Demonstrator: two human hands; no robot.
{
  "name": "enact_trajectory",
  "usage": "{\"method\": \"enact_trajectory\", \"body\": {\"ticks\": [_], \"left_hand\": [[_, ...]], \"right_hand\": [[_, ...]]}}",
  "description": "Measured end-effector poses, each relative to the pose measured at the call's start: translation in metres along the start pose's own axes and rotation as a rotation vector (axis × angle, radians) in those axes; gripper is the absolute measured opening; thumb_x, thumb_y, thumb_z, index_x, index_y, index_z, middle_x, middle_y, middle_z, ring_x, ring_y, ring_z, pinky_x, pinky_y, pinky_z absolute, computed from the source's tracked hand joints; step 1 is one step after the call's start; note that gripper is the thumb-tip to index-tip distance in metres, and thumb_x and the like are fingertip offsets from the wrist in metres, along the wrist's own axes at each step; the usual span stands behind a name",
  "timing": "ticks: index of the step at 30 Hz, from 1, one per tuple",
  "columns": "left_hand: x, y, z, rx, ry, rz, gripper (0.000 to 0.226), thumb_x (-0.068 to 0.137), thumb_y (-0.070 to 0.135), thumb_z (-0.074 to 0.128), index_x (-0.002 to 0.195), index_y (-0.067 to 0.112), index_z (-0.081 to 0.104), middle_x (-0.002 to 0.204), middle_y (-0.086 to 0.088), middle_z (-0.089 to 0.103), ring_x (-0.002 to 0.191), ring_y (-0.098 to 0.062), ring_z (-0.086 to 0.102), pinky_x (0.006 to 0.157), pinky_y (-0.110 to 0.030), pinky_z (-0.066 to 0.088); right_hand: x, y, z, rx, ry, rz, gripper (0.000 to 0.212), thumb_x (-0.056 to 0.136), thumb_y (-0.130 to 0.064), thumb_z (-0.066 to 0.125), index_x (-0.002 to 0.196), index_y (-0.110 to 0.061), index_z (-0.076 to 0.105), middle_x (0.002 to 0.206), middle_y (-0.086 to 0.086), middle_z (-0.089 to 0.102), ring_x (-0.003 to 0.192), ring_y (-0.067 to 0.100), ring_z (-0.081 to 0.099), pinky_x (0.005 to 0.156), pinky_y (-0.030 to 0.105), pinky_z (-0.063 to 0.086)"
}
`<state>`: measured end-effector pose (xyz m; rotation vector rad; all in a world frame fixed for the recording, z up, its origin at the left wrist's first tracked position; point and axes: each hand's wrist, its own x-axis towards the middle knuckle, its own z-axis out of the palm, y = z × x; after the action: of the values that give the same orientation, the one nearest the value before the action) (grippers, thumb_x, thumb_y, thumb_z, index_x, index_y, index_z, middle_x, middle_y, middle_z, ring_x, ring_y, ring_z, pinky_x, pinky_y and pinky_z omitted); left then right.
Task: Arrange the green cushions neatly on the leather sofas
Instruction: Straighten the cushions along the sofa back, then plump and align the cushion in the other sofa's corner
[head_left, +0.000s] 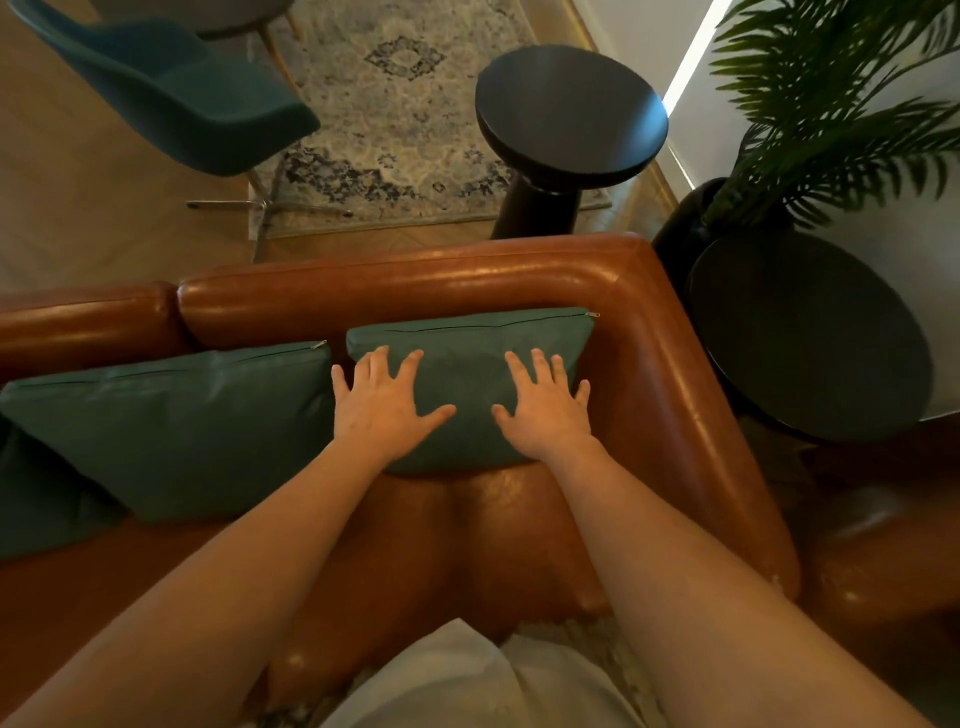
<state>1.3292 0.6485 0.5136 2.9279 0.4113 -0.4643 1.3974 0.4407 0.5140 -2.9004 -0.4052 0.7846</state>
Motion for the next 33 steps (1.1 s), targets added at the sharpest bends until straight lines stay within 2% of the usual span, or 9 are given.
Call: {"method": "enact_trajectory", "body": {"ticks": [12,18,25,33], "left_hand": [[-0.026,0.034,-0.005,0.117,0.011,0.122,0.102,0.085,0.093,0.032,0.166,0.038,0.006,0.173,-0.014,0.01,0.16,-0.037,0.008,0.125,-0.069,0.006],[-0.045,0.085,-0.004,0.152,0.052,0.237,0.101,0.086,0.091,0.036,0.166,0.037,0.008,0.172,-0.016,0.011,0.16,-0.038,0.008,0.124,-0.071,0.004],[-0.109,0.178,0.019,0.145,0.066,0.439,0.1,0.086,0.091,0.037,0.166,0.037,0.01,0.171,-0.018,0.013,0.159,-0.039,0.009,0.127,-0.065,0.005],[-0.244,0.326,0.06,0.168,0.058,0.732,0.095,0.089,0.085,0.041,0.165,0.035,0.015,0.171,-0.02,0.015,0.158,-0.04,0.011,0.127,-0.063,0.008]], "right_hand": [[-0.047,0.034,-0.01,0.004,0.064,0.053,0.088,0.103,-0.062,0.049,0.169,-0.034,-0.003,0.178,0.005,-0.005,0.163,0.033,-0.009,0.125,0.071,0.003],[-0.094,0.08,-0.008,0.03,0.091,0.122,0.089,0.101,-0.064,0.051,0.168,-0.037,-0.001,0.178,0.004,-0.006,0.163,0.031,-0.011,0.125,0.07,-0.001],[-0.196,0.167,0.016,0.074,0.181,0.26,0.09,0.099,-0.067,0.05,0.168,-0.04,-0.001,0.178,0.005,-0.006,0.163,0.032,-0.01,0.124,0.069,0.002],[-0.378,0.29,0.064,0.233,0.275,0.518,0.09,0.1,-0.065,0.05,0.168,-0.036,-0.001,0.177,0.007,-0.005,0.163,0.032,-0.009,0.123,0.07,0.0]]}}
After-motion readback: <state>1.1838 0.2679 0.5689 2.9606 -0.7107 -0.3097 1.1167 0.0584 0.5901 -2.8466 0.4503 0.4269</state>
